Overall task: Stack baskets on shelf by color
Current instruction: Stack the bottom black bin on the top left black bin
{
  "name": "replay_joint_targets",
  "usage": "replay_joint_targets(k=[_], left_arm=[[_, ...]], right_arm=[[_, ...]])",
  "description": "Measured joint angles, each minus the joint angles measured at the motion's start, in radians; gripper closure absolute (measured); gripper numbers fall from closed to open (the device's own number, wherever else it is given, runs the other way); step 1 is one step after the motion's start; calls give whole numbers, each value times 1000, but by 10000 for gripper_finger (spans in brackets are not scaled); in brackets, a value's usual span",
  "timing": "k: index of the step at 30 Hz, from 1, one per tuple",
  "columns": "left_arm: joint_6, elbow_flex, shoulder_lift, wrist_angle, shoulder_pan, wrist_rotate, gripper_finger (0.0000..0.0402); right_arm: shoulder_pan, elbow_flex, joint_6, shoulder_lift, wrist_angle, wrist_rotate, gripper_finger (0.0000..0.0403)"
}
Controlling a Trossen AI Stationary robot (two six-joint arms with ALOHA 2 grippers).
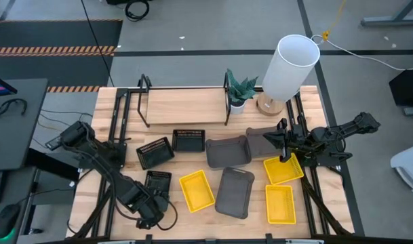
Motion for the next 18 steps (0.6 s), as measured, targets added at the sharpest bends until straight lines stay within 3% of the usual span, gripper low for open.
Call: replay_joint_targets(k=[10, 18], left_arm=[[-361, 0, -4, 0, 130, 18, 216], [-456, 0, -4, -4, 200, 34, 204]], right_arm=[[0, 0, 0, 0, 0, 0, 391], [0, 0, 0, 0, 0, 0, 391]])
